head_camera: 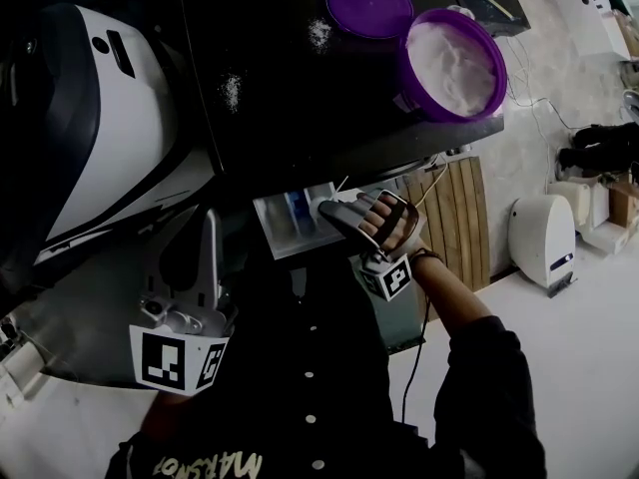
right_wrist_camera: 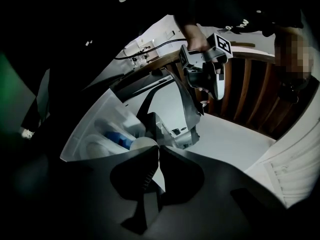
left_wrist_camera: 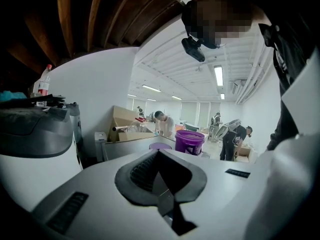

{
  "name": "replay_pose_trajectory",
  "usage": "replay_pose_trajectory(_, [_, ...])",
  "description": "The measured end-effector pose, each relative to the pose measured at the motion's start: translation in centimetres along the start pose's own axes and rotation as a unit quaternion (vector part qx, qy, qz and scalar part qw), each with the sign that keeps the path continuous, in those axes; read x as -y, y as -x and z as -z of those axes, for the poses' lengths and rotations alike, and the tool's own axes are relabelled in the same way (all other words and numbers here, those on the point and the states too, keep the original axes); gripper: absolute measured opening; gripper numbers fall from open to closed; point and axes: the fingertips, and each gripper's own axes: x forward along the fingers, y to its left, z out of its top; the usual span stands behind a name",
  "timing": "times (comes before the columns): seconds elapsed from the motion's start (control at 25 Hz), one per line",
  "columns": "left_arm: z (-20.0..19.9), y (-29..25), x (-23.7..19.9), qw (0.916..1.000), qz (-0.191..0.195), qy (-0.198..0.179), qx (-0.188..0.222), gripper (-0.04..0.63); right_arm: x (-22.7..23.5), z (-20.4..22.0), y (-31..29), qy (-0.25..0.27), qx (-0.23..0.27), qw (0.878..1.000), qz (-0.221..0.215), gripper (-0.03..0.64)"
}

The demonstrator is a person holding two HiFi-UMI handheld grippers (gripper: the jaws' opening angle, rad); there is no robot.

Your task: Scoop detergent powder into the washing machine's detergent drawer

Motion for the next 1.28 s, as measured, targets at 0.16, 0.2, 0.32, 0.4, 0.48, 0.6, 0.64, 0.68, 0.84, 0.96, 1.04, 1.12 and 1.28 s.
replay_pose_trajectory(0.16, [0.3, -0.1, 0.5, 1.0, -0.003, 0.0, -0.004, 0.005, 0.9, -0.5, 0.1, 0.006, 0.012, 1.0, 0.015, 0.035])
replay_pose_trajectory(0.2, [0.4, -0.1, 0.6, 1.0, -0.004, -0.001, -0.004, 0.005, 1.1, -0.6, 0.2, 0.006, 0.014, 1.0, 0.019, 0.035])
replay_pose_trajectory(0.32, [0.5, -0.1, 0.8, 1.0, -0.008, 0.0, -0.006, 0.005, 1.3, -0.7, 0.2, 0.009, 0.02, 0.999, 0.025, 0.035])
replay_pose_trajectory(0.4, [0.6, -0.1, 0.9, 0.9999, -0.01, 0.0, -0.007, 0.005, 1.1, -0.8, 0.0, 0.01, 0.023, 0.999, 0.026, 0.035])
replay_pose_trajectory(0.48, [0.6, -0.2, 1.0, 0.9999, -0.01, 0.001, -0.007, 0.005, 1.1, -0.8, 0.0, 0.008, 0.025, 0.999, 0.026, 0.035])
replay_pose_trajectory(0.6, [0.5, -0.2, 1.2, 0.9999, -0.01, 0.0, -0.005, 0.005, 1.2, -0.7, 0.2, 0.003, 0.023, 0.999, 0.032, 0.035])
replay_pose_trajectory(0.64, [0.5, -0.2, 1.2, 0.9999, -0.01, 0.0, -0.006, 0.005, 1.3, -0.7, 0.2, 0.001, 0.022, 0.999, 0.035, 0.035])
replay_pose_trajectory(0.68, [0.5, -0.3, 1.2, 0.9999, -0.011, 0.0, -0.006, 0.005, 1.3, -0.5, 0.3, -0.001, 0.021, 0.999, 0.037, 0.035])
replay_pose_trajectory(0.84, [0.6, -0.4, 1.2, 0.9999, -0.011, -0.001, -0.009, 0.005, 1.5, -0.1, 0.4, -0.014, 0.019, 0.999, 0.036, 0.035])
replay_pose_trajectory(0.96, [0.7, -0.6, 1.4, 0.9999, -0.009, 0.0, -0.011, 0.005, 1.3, 0.4, 0.2, -0.025, 0.012, 0.999, 0.031, 0.035])
replay_pose_trajectory(1.04, [0.7, -0.7, 1.5, 0.9999, -0.008, 0.0, -0.01, 0.005, 1.0, 0.6, 0.1, -0.035, 0.006, 0.999, 0.026, 0.035])
replay_pose_trajectory(1.12, [0.6, -0.8, 1.5, 0.9999, -0.009, -0.001, -0.009, 0.005, 0.5, 0.5, -0.1, -0.049, 0.005, 0.999, 0.013, 0.035])
replay_pose_trajectory(1.28, [0.2, -1.0, 1.4, 1.0, -0.009, 0.0, -0.004, 0.005, 0.4, 0.3, -0.6, -0.085, -0.009, 0.996, -0.014, 0.035])
